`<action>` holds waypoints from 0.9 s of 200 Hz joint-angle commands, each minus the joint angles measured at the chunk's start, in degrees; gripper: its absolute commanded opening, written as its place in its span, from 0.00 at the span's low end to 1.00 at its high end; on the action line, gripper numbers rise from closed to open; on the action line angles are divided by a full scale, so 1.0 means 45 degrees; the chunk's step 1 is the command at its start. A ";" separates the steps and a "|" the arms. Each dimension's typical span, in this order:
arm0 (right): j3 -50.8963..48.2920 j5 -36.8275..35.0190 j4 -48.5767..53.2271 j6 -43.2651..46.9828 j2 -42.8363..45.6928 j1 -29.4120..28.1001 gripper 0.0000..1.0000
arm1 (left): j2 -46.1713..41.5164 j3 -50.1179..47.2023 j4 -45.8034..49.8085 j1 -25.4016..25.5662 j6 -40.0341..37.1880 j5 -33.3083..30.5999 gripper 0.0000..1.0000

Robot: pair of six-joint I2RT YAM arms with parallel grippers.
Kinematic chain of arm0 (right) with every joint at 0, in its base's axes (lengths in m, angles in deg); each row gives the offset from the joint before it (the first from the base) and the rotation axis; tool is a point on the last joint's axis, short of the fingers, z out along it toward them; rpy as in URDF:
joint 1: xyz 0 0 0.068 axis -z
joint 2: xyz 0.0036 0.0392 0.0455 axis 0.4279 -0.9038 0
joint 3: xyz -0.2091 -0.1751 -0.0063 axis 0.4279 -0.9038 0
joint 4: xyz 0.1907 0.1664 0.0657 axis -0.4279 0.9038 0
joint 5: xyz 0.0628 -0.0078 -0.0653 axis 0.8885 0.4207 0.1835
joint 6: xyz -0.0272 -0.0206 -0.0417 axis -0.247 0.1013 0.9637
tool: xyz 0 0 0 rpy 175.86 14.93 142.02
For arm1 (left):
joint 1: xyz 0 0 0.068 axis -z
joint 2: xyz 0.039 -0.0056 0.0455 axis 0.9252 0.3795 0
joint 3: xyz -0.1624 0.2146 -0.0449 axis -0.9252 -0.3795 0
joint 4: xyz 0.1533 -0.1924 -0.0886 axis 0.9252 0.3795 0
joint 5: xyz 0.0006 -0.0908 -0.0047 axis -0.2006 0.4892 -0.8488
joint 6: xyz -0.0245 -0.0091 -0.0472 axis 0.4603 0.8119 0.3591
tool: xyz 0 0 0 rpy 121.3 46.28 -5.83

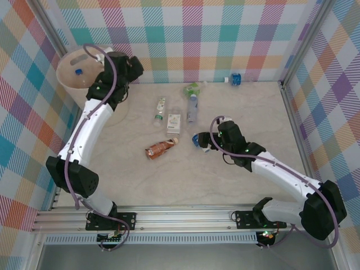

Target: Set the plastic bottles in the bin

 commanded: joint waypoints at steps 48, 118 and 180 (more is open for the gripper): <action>0.0090 0.0915 0.0266 0.0876 -0.1367 0.0093 1.00 | -0.1377 -0.1161 0.0268 0.0198 0.1140 0.2275 1.00; 0.2987 0.1470 0.2121 0.2398 -0.5466 0.0329 1.00 | -0.2045 -0.2085 0.0876 0.0203 0.0964 0.2836 1.00; 0.4844 0.1404 0.2707 0.2778 -0.8127 0.0438 1.00 | -0.2409 -0.2985 0.0908 0.0203 0.0826 0.2622 1.00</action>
